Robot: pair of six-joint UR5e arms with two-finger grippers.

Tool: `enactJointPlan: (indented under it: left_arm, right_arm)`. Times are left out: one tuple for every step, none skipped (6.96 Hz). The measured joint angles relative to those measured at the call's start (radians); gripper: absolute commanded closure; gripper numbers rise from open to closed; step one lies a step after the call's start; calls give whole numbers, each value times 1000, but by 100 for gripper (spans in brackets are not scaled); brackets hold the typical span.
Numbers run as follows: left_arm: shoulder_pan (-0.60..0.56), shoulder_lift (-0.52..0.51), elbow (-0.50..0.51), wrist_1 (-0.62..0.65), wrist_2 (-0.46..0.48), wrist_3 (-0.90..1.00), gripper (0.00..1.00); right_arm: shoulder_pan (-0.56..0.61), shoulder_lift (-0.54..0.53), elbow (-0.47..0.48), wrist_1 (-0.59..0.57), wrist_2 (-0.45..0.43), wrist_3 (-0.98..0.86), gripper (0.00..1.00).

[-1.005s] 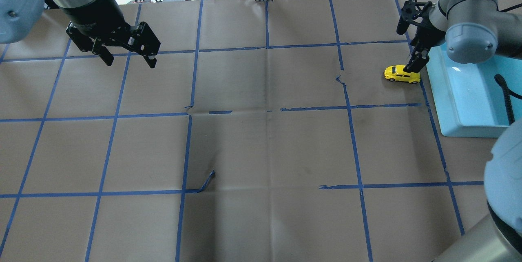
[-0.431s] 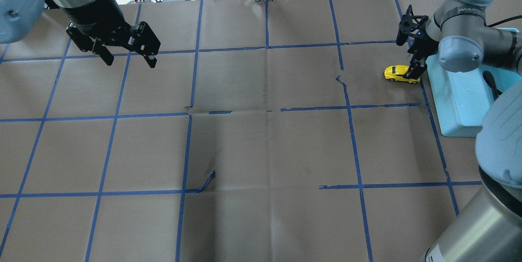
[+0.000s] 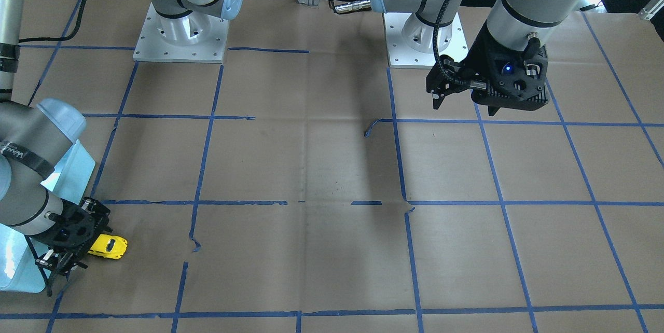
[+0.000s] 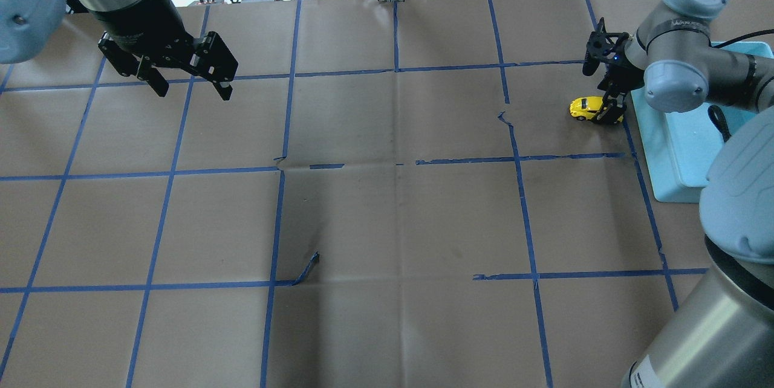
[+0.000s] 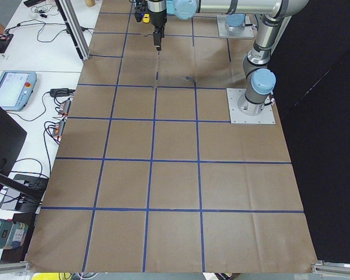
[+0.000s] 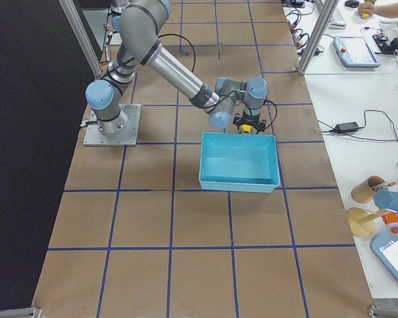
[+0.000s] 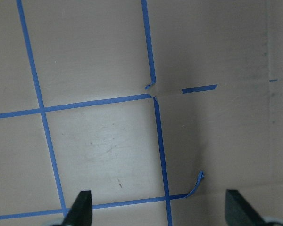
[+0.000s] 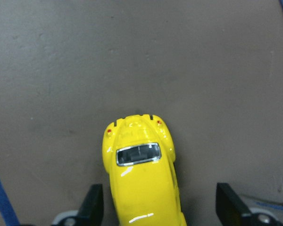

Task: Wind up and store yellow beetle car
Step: 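Close the right gripper on the car and lift it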

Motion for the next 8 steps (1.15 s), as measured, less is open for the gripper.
enactJointPlan:
  left_arm:
    - [0, 0, 0, 0, 0, 0, 0]
    - [0, 1, -2, 0, 0, 3, 0]
    - [0, 5, -3, 0, 0, 9, 0]
    - [0, 7, -4, 1, 1, 15, 0]
    - [0, 7, -5, 3, 1, 18, 0]
    - [0, 7, -5, 6, 1, 19, 0]
    - [0, 7, -5, 7, 1, 19, 0]
    - [0, 7, -5, 7, 1, 19, 0]
  right_arm:
    - [0, -6, -3, 3, -3, 8, 82]
    - [0, -12, -5, 6, 0, 15, 86]
    - [0, -19, -7, 9, 1, 23, 86]
    - [3, -46, -11, 34, 9, 57, 85]
    - [8, -97, -28, 98, 27, 113, 85]
    - [12, -141, -67, 177, 39, 149, 85]
    - [10, -163, -126, 266, 41, 152, 85]
    - [-2, -172, -182, 343, 37, 118, 85]
